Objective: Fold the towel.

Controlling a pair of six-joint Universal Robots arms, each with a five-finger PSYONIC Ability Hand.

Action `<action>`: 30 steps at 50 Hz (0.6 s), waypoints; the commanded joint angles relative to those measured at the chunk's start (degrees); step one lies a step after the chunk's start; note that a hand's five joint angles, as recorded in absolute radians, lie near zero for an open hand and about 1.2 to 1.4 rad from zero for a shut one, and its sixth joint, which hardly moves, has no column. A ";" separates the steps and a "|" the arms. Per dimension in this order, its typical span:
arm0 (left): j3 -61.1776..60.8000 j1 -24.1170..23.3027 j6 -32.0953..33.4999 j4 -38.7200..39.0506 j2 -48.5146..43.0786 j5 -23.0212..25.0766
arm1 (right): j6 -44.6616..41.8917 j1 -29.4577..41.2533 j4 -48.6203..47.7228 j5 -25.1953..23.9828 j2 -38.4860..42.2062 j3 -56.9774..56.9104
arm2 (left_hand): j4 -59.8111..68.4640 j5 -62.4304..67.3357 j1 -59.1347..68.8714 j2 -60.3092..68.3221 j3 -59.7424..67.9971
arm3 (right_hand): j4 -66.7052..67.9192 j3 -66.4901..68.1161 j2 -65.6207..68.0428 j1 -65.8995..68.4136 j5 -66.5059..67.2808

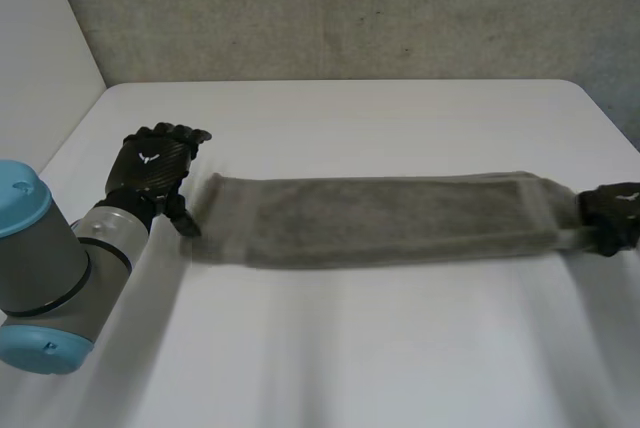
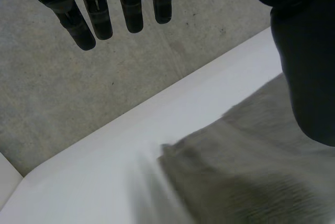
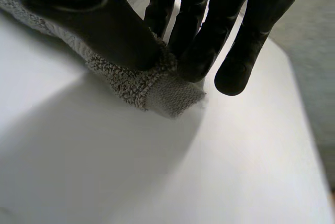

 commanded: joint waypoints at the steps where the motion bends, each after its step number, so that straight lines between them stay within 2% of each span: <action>1: 0.13 0.01 0.08 -0.03 0.31 -0.24 | -10.53 -8.13 1.84 0.62 -1.78 -2.67 | -5.13 -12.50 -4.82 -4.67 -3.88 | 3.07 3.33 5.83 4.81 3.86; 6: 0.30 0.01 0.17 -0.03 0.92 -0.24 | -13.95 -8.92 4.48 2.37 -1.78 -7.06 | -5.13 -12.50 -4.82 -4.67 -3.88 | 3.07 3.33 5.83 4.81 3.86; 8: 0.74 0.01 0.17 -0.03 1.10 -0.42 | -13.34 -4.30 6.92 5.00 -2.48 -11.43 | -5.13 -12.50 -4.82 -4.67 -3.88 | 3.07 3.33 5.83 4.81 3.86; 9: 0.74 0.01 0.17 -0.03 1.10 -0.42 | -13.34 -4.26 6.94 5.01 -2.48 -11.46 | -5.13 -12.50 -4.82 -4.67 -3.88 | 3.07 3.33 5.83 4.81 3.86; 13: 1.71 -0.07 0.26 -0.03 1.71 -0.42 | -11.85 11.25 7.73 6.85 -2.74 -19.61 | -5.13 -12.50 -4.82 -4.67 -3.88 | 3.07 3.33 5.83 4.81 3.86; 14: 1.71 -0.07 0.26 -0.03 1.71 -0.42 | -11.84 11.29 7.73 6.86 -2.74 -19.63 | -5.13 -12.50 -4.82 -4.67 -3.88 | 3.07 3.33 5.83 4.81 3.86; 16: 2.41 -0.42 0.17 -0.03 2.24 -0.51 | -11.41 20.65 7.03 7.29 -2.13 -22.60 | -5.13 -12.50 -4.82 -4.67 -3.88 | 3.07 3.33 5.83 4.81 3.86; 17: 2.41 -0.42 0.17 -0.03 2.24 -0.51 | -11.40 20.70 7.02 7.29 -2.13 -22.62 | -5.13 -12.50 -4.82 -4.67 -3.88 | 3.07 3.33 5.83 4.81 3.86; 19: 2.94 -0.69 0.08 -0.03 2.42 -0.59 | -11.58 30.58 5.19 7.82 0.23 -25.07 | -5.13 -12.50 -4.82 -4.67 -3.88 | 3.07 3.33 5.83 4.81 3.86; 20: 2.94 -0.69 0.08 -0.03 2.42 -0.59 | -11.58 30.63 5.18 7.82 0.25 -25.08 | -5.13 -12.50 -4.82 -4.67 -3.88 | 3.07 3.33 5.83 4.81 3.86; 21: 3.20 -0.86 0.00 -0.03 2.42 -0.59 | -11.84 35.33 3.96 7.82 2.25 -25.86 | -5.13 -12.50 -4.82 -4.67 -3.88 | 3.07 3.33 5.83 4.81 3.86; 22: 3.20 -0.86 0.00 -0.03 2.42 -0.59 | -11.84 35.38 3.95 7.82 2.27 -25.87 | -5.13 -12.50 -4.82 -4.67 -3.88 | 3.07 3.33 5.83 4.81 3.86; 25: 3.56 -1.48 -0.09 -0.03 2.42 -0.86 | -11.93 45.46 0.36 6.60 7.18 -26.05 | -5.13 -12.50 -4.82 -4.67 -3.88 | 3.07 3.33 5.83 4.81 3.86; 30: 3.99 -2.71 -0.18 0.06 2.33 -0.86 | -12.02 50.74 -1.94 3.44 13.41 -26.40 | -5.13 -12.50 -4.82 -4.67 -3.88 | 3.07 3.33 5.83 4.81 3.86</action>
